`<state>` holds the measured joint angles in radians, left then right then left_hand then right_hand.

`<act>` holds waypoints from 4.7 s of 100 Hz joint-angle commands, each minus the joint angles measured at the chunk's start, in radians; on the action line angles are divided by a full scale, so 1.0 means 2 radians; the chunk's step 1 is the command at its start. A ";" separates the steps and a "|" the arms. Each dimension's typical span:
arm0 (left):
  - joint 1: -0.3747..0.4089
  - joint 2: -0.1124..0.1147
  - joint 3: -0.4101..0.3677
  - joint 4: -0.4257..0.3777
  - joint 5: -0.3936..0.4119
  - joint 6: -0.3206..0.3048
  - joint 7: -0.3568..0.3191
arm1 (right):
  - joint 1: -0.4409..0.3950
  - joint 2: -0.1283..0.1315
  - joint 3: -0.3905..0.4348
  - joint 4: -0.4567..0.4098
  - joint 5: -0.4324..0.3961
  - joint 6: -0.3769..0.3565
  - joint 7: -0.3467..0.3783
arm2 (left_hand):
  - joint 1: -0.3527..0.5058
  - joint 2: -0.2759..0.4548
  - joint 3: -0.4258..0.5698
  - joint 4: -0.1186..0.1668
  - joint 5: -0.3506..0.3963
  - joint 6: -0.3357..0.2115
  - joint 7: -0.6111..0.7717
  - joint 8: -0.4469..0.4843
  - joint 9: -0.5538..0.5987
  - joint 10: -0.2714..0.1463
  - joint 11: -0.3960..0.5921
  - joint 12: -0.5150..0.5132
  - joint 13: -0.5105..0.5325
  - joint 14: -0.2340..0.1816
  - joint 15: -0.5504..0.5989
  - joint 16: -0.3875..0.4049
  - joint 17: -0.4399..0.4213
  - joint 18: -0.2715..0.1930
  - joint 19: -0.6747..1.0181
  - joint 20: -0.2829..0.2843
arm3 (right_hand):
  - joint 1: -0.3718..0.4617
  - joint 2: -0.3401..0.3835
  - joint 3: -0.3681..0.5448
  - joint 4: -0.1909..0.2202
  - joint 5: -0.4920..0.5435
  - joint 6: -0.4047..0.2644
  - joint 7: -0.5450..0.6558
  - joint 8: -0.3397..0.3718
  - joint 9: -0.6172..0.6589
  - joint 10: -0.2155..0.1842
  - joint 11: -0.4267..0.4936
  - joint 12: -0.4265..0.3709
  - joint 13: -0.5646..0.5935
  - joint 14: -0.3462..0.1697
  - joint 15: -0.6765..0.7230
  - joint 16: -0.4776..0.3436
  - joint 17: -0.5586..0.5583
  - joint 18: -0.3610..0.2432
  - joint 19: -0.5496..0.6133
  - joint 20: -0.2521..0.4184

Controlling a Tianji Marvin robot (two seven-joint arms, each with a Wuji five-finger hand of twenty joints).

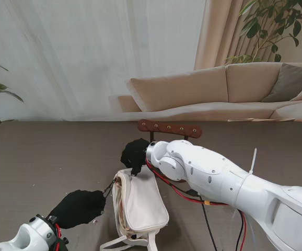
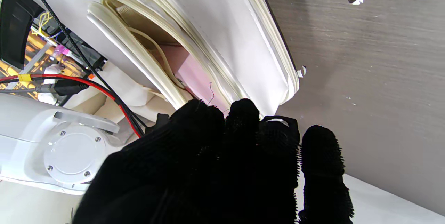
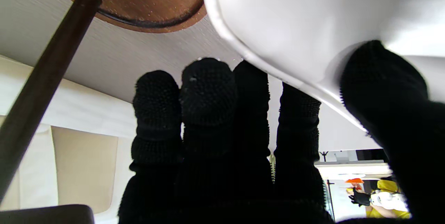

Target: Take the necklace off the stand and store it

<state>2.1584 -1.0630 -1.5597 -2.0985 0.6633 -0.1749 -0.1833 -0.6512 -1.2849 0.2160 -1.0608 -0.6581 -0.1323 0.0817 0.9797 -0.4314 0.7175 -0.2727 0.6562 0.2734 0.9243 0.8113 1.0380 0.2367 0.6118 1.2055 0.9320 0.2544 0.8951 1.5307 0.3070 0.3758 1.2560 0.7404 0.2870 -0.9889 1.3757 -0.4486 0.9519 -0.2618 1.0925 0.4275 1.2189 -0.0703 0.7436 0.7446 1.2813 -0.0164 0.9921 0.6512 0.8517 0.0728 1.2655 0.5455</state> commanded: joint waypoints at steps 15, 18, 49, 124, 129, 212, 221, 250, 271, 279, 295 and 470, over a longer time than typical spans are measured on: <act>0.011 -0.006 -0.008 -0.005 -0.004 -0.005 0.008 | -0.013 0.020 0.005 -0.008 -0.017 0.021 0.015 | 0.018 0.005 0.002 0.012 0.039 -0.036 0.089 0.003 0.017 -0.002 0.002 0.000 0.000 0.000 -0.005 0.002 -0.006 -0.008 0.001 -0.003 | 0.075 -0.019 0.075 0.066 0.032 -0.010 0.046 0.035 0.021 0.012 0.013 0.014 0.020 -0.011 0.022 0.008 -0.051 -0.014 0.029 0.012; 0.010 -0.007 -0.009 -0.004 -0.005 -0.005 0.011 | -0.013 0.021 0.005 -0.010 -0.019 0.024 0.017 | 0.017 0.005 0.002 0.012 0.039 -0.037 0.090 0.004 0.017 -0.002 0.003 0.000 0.001 0.000 -0.005 0.002 -0.005 -0.008 0.001 -0.003 | 0.074 -0.019 0.076 0.067 0.032 -0.009 0.046 0.036 0.021 0.012 0.013 0.014 0.020 -0.011 0.023 0.009 -0.050 -0.015 0.029 0.013; -0.005 -0.011 -0.013 0.013 -0.003 0.008 0.032 | -0.022 0.038 0.014 -0.037 -0.032 0.049 0.036 | 0.015 0.003 0.005 0.011 0.040 -0.036 0.090 0.003 0.019 -0.002 0.003 -0.001 0.004 0.000 -0.004 0.001 -0.003 -0.006 0.003 -0.003 | 0.073 -0.017 0.079 0.070 0.033 -0.008 0.044 0.040 0.022 0.013 0.014 0.016 0.020 -0.013 0.030 0.010 -0.047 -0.015 0.031 0.014; -0.036 -0.016 -0.014 0.038 -0.029 0.027 0.047 | -0.049 0.066 0.040 -0.104 -0.052 0.092 0.073 | 0.012 0.001 0.011 0.010 0.042 -0.034 0.088 0.002 0.020 0.000 0.002 -0.006 0.007 0.006 -0.008 -0.003 -0.001 -0.001 0.003 -0.003 | 0.071 -0.013 0.075 0.072 0.029 -0.003 0.040 0.053 0.018 0.012 0.014 0.021 0.019 -0.013 0.032 0.008 -0.047 -0.012 0.032 0.017; -0.028 -0.015 -0.017 0.030 -0.033 0.023 0.041 | -0.046 0.063 0.035 -0.100 -0.051 0.095 0.071 | 0.012 0.003 0.010 0.010 0.042 -0.033 0.087 0.001 0.019 0.000 0.002 -0.006 0.006 0.006 -0.008 -0.003 -0.002 -0.002 0.003 -0.003 | 0.070 -0.011 0.074 0.072 0.028 -0.003 0.040 0.054 0.018 0.012 0.014 0.021 0.019 -0.013 0.031 0.007 -0.047 -0.012 0.031 0.017; -0.017 -0.011 0.006 0.009 -0.003 0.036 0.035 | -0.089 0.083 0.088 -0.120 -0.069 0.073 0.063 | 0.015 0.007 -0.003 0.014 0.042 -0.035 0.084 0.004 0.021 -0.002 0.001 -0.007 0.010 0.002 -0.007 -0.003 0.003 0.001 0.003 -0.004 | 0.065 0.032 0.047 0.072 0.004 -0.022 0.035 0.051 -0.003 0.004 0.016 0.013 0.019 0.000 -0.017 -0.006 -0.078 0.008 0.033 0.022; -0.030 -0.012 0.006 0.021 0.002 0.048 0.040 | -0.097 0.089 0.099 -0.129 -0.070 0.072 0.074 | 0.013 0.004 0.000 0.013 0.044 -0.035 0.084 0.005 0.024 -0.003 0.003 -0.008 0.013 0.001 -0.006 -0.003 0.006 0.002 0.004 -0.004 | 0.065 0.024 0.054 0.069 0.006 -0.017 0.038 0.050 0.000 0.004 0.018 0.012 0.018 -0.002 -0.010 -0.001 -0.074 0.007 0.035 0.021; -0.084 -0.017 0.007 0.054 -0.010 0.082 0.055 | -0.135 0.102 0.141 -0.174 -0.079 0.079 0.097 | 0.009 -0.001 0.011 0.011 0.048 -0.032 0.082 0.004 0.028 0.001 0.003 -0.011 0.020 0.008 -0.008 -0.007 0.010 0.009 0.005 -0.004 | 0.067 -0.002 0.073 0.068 0.019 -0.007 0.040 0.055 0.013 0.007 0.020 0.012 0.019 0.002 0.006 0.005 -0.066 0.011 0.041 0.022; -0.130 -0.017 0.023 0.082 -0.019 0.092 0.056 | -0.159 0.108 0.158 -0.213 -0.093 0.103 0.114 | 0.007 -0.002 0.014 0.010 0.049 -0.033 0.082 0.004 0.029 0.000 0.003 -0.013 0.023 0.010 -0.010 -0.009 0.012 0.011 0.006 -0.004 | 0.068 -0.015 0.081 0.069 0.026 -0.003 0.039 0.059 0.020 0.009 0.020 0.013 0.019 0.003 0.017 0.008 -0.060 0.013 0.045 0.022; -0.148 -0.017 0.031 0.094 -0.026 0.095 0.057 | -0.164 0.111 0.160 -0.228 -0.102 0.121 0.125 | 0.007 -0.002 0.015 0.010 0.049 -0.032 0.081 0.004 0.030 0.000 0.003 -0.013 0.023 0.010 -0.010 -0.010 0.013 0.011 0.007 -0.004 | 0.067 -0.018 0.083 0.069 0.027 -0.002 0.038 0.060 0.021 0.010 0.020 0.013 0.020 0.001 0.023 0.010 -0.057 0.015 0.047 0.022; -0.179 -0.019 0.048 0.113 -0.034 0.104 0.064 | -0.177 0.112 0.167 -0.249 -0.116 0.162 0.133 | 0.007 -0.002 0.016 0.009 0.050 -0.031 0.080 0.004 0.031 0.001 0.003 -0.014 0.025 0.013 -0.012 -0.011 0.014 0.013 0.007 -0.004 | 0.068 -0.027 0.089 0.069 0.030 0.003 0.038 0.063 0.026 0.014 0.020 0.015 0.020 0.003 0.037 0.012 -0.051 0.021 0.054 0.023; -0.119 -0.016 0.068 0.063 -0.060 0.042 0.057 | -0.163 0.106 0.175 -0.155 -0.062 0.085 0.094 | 0.016 0.007 -0.005 0.016 0.047 -0.027 0.073 0.005 0.024 0.005 -0.001 -0.013 0.017 0.018 -0.016 -0.010 -0.001 0.008 0.003 -0.002 | -0.022 0.075 0.056 0.134 0.136 0.037 0.048 0.131 0.072 0.016 0.040 0.018 0.019 0.014 0.133 0.030 -0.029 0.041 0.094 0.038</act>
<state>1.9114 -1.0906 -1.4231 -1.9522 0.5445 -0.0841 -0.0557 -0.9743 -1.0816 0.5719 -1.3825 -0.7658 0.0244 0.2433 0.9676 -0.4515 0.7099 -0.2825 0.7105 0.2152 0.9673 0.7908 1.0820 0.2401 0.6096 1.1790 0.9610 0.2777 0.8716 1.5057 0.3232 0.3825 1.2560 0.7403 0.1211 -0.8055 1.3203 -0.3211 1.0690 -0.1388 0.9757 0.5643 1.3047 -0.0363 0.8095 0.7554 1.2820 0.0240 1.2206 0.6974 0.8513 0.1508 1.3930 0.5944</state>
